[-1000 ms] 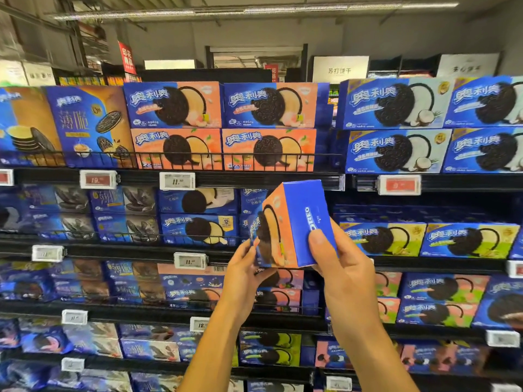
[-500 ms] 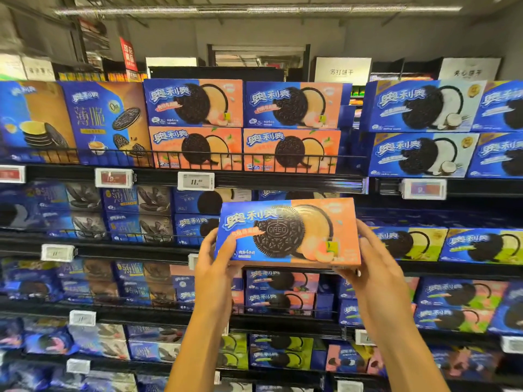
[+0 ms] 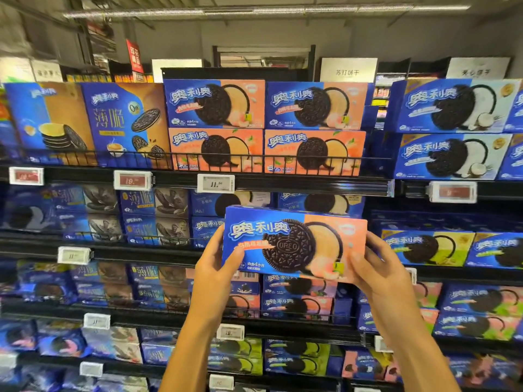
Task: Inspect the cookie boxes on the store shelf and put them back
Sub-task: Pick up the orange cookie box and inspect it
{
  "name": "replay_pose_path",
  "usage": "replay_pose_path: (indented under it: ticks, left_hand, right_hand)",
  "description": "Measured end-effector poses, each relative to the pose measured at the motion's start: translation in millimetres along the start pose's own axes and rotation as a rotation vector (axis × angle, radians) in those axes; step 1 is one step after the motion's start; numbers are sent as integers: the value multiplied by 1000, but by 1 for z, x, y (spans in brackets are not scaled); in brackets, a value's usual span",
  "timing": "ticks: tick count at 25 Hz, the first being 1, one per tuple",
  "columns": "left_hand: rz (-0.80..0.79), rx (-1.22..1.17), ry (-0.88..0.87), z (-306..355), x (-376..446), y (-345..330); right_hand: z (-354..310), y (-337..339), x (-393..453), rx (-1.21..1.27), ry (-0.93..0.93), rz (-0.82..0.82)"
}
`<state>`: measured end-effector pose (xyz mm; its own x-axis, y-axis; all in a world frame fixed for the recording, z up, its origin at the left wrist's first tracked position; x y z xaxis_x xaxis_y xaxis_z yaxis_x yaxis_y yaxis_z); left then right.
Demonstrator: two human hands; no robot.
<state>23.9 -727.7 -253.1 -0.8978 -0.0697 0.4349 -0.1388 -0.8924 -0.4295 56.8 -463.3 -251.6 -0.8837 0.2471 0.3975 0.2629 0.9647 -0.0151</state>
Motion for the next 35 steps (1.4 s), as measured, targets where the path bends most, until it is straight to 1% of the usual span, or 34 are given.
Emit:
replay_pose_path:
  ticks: [3, 6, 11, 13, 18, 21, 24, 27, 30, 32, 35]
  left_hand:
    - [-53, 149, -57, 9, 8, 11]
    - [-119, 284, -125, 17, 19, 16]
    - [-97, 284, -303, 30, 28, 21]
    - [-85, 283, -343, 32, 28, 27]
    - [-131, 321, -386, 35, 26, 34]
    - [-141, 299, -363, 33, 25, 37]
    - [-181, 256, -275, 34, 26, 46]
    - [-228, 143, -163, 38, 25, 53]
    - [-274, 29, -118, 45, 20, 47]
    - [-264, -2, -85, 49, 19, 44]
    - [-226, -39, 6, 52, 21, 46]
  right_hand:
    - [-9, -5, 2, -140, 136, 28]
    - [-17, -11, 5, -160, 221, 62]
    - [-25, -19, 3, -172, 342, 82]
    - [-26, -22, -1, -164, 367, 85]
    - [-26, -24, -11, -139, 379, 84]
    - [-26, -27, -15, -145, 389, 80]
    - [-29, -28, -15, -147, 375, 85]
    - [-31, -26, -17, -177, 324, 84]
    - [-35, -25, -22, -212, 265, 66]
    - [-41, -28, -23, -221, 234, 54]
    - [-47, -31, -22, -165, 183, 72]
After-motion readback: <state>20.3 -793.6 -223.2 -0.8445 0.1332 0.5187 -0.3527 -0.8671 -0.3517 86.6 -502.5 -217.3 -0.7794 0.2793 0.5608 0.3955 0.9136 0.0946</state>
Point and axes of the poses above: each hand's wrist, its own x-axis towards the middle knuckle, its own y-axis out of the back of the hand, z = x × y, the point moved 2 cm from there along x, towards the middle knuckle, and after that the axes turned 15 degrees about -x, right-handed, at the moved point
